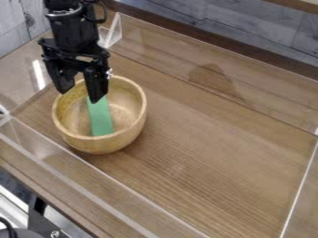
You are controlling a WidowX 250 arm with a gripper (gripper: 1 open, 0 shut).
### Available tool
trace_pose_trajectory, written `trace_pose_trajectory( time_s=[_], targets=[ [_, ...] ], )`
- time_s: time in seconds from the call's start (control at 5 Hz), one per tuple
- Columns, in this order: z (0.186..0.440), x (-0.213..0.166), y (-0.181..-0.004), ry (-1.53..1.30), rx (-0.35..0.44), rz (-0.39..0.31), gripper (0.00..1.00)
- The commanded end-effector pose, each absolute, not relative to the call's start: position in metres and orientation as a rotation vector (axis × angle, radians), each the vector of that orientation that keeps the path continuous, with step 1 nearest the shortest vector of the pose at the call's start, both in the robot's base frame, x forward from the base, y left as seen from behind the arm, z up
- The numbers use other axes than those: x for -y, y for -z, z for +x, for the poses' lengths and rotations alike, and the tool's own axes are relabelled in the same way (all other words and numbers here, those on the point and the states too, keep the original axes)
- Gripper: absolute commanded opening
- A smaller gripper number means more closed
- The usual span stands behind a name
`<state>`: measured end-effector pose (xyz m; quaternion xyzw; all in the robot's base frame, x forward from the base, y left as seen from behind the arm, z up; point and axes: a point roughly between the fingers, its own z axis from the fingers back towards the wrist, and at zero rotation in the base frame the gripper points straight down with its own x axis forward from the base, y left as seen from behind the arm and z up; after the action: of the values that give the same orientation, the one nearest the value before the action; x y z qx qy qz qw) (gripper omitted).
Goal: Move green stick from inside the wooden bowl to the table next to it
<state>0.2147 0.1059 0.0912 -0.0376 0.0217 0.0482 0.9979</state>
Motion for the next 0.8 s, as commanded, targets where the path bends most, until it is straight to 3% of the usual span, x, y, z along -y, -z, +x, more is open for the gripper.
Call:
trace_pose_trajectory(
  time_s=[0.0,0.6],
  targets=[
    [0.2167,-0.1097,-0.1021,-0.119,0.009,-0.056,1.00],
    [0.2175,-0.1066,-0.1021,-0.155,0.031,-0.066,1.00]
  ],
)
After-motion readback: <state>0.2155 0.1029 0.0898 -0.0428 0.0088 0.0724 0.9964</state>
